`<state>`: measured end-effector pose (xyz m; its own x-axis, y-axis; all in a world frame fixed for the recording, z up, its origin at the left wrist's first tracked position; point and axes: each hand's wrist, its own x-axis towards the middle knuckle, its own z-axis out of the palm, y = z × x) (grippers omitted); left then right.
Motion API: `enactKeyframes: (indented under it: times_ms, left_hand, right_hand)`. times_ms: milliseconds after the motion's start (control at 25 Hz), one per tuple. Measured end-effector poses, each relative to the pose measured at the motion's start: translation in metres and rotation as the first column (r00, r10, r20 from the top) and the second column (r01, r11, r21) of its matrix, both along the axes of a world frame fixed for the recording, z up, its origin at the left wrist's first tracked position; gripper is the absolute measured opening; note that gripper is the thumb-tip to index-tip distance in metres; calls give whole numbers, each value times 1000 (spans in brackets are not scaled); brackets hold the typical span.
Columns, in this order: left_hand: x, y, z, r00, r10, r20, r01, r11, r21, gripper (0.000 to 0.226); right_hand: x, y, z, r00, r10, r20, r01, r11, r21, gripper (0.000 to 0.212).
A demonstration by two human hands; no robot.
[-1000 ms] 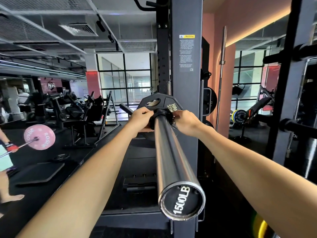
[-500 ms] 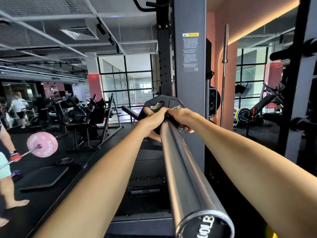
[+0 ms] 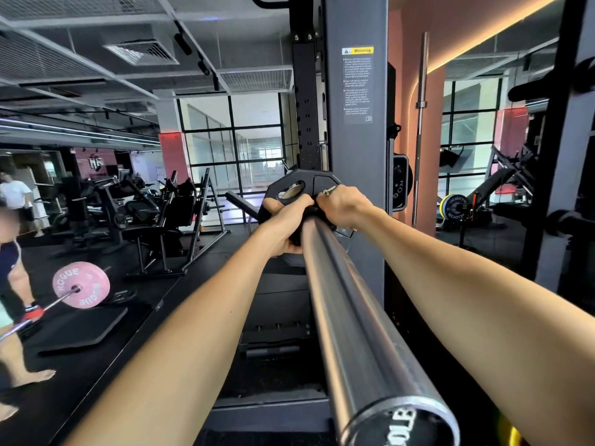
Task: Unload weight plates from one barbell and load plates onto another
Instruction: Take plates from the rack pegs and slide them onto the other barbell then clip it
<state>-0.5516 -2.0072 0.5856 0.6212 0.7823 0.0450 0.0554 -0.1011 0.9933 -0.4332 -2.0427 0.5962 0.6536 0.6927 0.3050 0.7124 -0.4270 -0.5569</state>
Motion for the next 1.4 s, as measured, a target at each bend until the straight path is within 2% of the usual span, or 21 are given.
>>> enactKeyframes:
  times_ms: [80, 240, 600, 800, 920, 1000, 1120, 1280, 1400]
  left_hand:
    - [-2, -3, 2, 1000, 10, 23, -10, 1000, 0, 31]
    - [-8, -7, 8, 999, -17, -35, 18, 1000, 18, 30]
    - [-10, -7, 8, 1000, -26, -14, 26, 1000, 4, 30]
    - [-6, 5, 3, 998, -56, -37, 54, 998, -35, 23]
    - [-3, 7, 0, 997, -48, -66, 43, 996, -79, 27]
    - [1, 10, -2, 998, -43, -41, 37, 992, -120, 28]
    - [2, 12, -4, 998, -67, -8, 64, 982, -176, 26]
    - [6, 21, -8, 995, -98, 14, 99, 982, -163, 32]
    - [10, 26, -12, 992, -97, 84, 111, 976, -187, 22]
  right_hand:
    - [0, -1, -2, 999, -27, -25, 28, 998, 54, 30]
    - [-3, -4, -9, 993, -59, -99, 75, 983, 170, 29]
    - [-5, -6, -12, 990, -77, -114, 102, 967, 234, 30]
    - [-10, -4, 2, 992, -100, -80, 107, 991, 85, 30]
    - [-16, -4, 1, 976, -54, -210, 67, 996, 57, 49]
    - [-21, -5, -3, 970, -20, -242, 43, 995, 88, 53]
    - [-20, -5, 1, 992, -64, -107, 70, 996, 48, 50]
    - [-19, -12, 10, 995, -3, -104, -10, 993, -120, 46]
    - [-19, -11, 12, 1000, -22, -6, 22, 998, -52, 43]
